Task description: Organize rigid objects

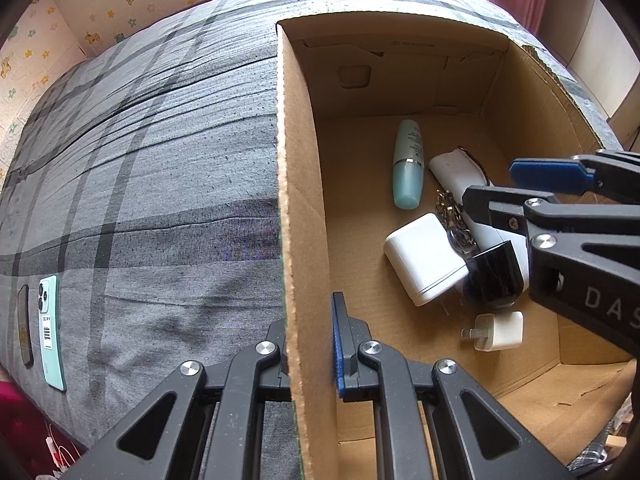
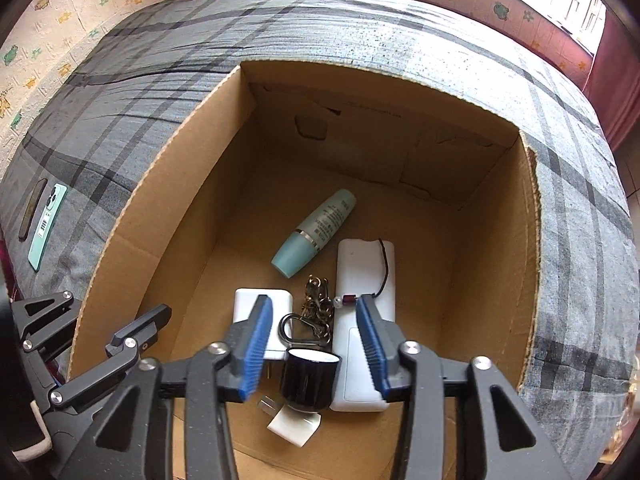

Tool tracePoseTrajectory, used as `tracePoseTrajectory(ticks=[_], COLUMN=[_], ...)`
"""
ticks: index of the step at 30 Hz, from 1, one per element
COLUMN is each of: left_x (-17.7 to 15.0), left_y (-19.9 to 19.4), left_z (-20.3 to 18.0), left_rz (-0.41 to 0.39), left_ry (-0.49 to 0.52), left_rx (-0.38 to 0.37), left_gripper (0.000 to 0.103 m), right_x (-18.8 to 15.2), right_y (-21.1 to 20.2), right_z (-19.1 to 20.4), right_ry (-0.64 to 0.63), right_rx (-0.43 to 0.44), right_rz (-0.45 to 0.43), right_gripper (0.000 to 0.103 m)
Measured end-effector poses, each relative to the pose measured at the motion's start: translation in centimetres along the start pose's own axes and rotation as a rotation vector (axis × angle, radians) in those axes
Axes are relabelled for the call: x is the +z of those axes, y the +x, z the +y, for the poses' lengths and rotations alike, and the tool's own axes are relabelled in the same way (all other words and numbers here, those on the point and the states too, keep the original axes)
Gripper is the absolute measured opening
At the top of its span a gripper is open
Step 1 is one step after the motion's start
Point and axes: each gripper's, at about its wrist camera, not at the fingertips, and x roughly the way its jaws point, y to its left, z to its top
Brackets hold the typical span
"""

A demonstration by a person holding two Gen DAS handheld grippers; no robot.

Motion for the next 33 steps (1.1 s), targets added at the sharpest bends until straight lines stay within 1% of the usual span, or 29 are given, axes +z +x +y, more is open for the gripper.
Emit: tracePoseTrajectory(ticks=[1, 2, 3, 8, 10, 12, 21, 33], left_x=[0.0, 0.0, 0.0, 0.0, 0.0, 0.0, 0.0, 0.0], left_y=[0.0, 0.0, 0.0, 0.1, 0.0, 0.0, 0.0, -0.2], left_z=[0.0, 0.0, 0.0, 0.1, 0.1, 0.1, 0.0, -0.3], left_rz=[0.0, 0.0, 0.0, 0.0, 0.0, 0.0, 0.001, 0.0], left_ry=[0.0, -0.001, -0.002, -0.001, -0.002, -0.001, 0.0, -0.001], left_rx=[0.0, 0.0, -0.001, 0.001, 0.0, 0.001, 0.009, 0.022], left_gripper=[0.012, 0.012, 0.012, 0.012, 0.012, 0.012, 0.012, 0.012], right_x=[0.0, 0.0, 0.0, 0.2, 0.2, 0.3, -0.5, -2.5], right_y=[-0.3, -0.7, -1.0, -2.0, -2.1, -2.2, -3.6, -7.7], right_z=[0.0, 0.0, 0.0, 0.0, -0.3, -0.5, -1.9, -3.8], right_ry=[-0.001, -0.004, -0.007, -0.004, 0.009, 0.019, 0.065, 0.128], right_rx=[-0.008, -0.014, -0.02, -0.052, -0.057, -0.055, -0.062, -0.101], right_rz=[-0.012, -0.024, -0.034, -0.059, -0.059, -0.061, -0.079, -0.103], right_gripper=[0.062, 0.075, 0.083, 0.092, 0.093, 0.097, 0.103, 0.103])
